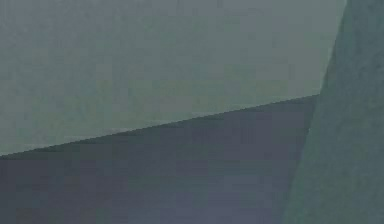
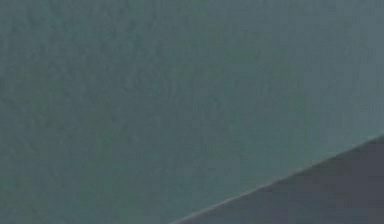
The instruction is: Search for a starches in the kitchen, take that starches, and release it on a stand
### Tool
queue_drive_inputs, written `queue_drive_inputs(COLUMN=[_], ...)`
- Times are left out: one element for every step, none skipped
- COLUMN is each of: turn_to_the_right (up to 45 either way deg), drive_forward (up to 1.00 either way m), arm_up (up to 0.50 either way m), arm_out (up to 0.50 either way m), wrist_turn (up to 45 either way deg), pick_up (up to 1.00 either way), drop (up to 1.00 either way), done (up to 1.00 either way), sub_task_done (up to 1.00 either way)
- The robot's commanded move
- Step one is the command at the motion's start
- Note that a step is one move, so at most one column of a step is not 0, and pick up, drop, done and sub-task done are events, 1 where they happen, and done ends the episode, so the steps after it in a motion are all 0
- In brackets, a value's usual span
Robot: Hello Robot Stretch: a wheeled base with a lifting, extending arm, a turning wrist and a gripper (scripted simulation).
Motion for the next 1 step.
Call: queue_drive_inputs(turn_to_the_right=[0.0], drive_forward=[0.8], arm_up=[0.0], arm_out=[0.0], wrist_turn=[0.0], pick_up=[0.0], drop=[0.0], done=[0.0], sub_task_done=[0.0])
